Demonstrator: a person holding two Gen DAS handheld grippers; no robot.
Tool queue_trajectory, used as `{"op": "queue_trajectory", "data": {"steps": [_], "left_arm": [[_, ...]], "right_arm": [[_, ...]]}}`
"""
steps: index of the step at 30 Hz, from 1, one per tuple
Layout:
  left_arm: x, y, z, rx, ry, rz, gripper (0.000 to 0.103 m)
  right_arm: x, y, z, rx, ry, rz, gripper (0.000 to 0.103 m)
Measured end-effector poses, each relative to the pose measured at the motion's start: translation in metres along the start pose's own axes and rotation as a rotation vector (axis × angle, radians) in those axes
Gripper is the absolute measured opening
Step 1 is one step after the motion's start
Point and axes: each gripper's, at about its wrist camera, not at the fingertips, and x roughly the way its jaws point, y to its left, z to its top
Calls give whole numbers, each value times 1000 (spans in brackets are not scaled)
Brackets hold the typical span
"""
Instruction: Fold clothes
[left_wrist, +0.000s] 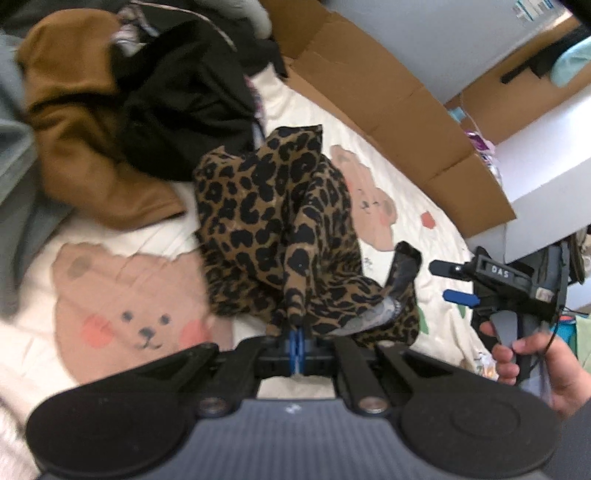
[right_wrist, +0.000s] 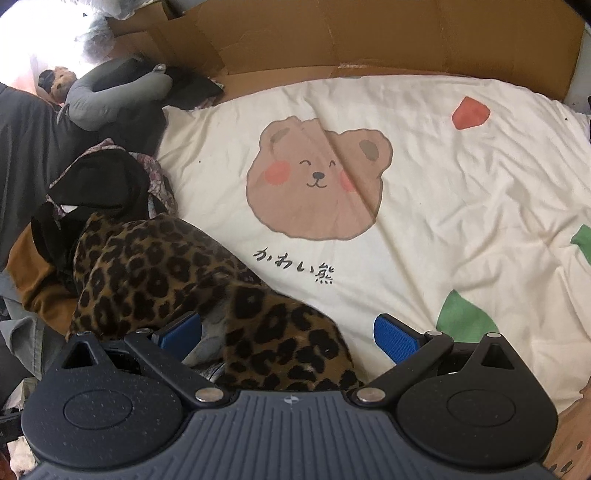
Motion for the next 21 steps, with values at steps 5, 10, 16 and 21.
{"op": "queue_trajectory", "data": {"steps": [5, 10, 16, 21], "left_arm": [[-25, 15, -10, -27, -12, 59, 1], [-50, 35, -16, -47, -14, 132, 1], [-72, 52, -19, -66, -25, 203, 1], [-79, 66, -18, -67, -29, 282, 1]], "right_arm": [[8, 3, -5, -11, 26, 13, 102], [21, 8, -10, -19, 50, 49, 102], [44, 10, -20, -12, 114, 96, 74], [60, 18, -30, -55, 189, 148, 18]]}}
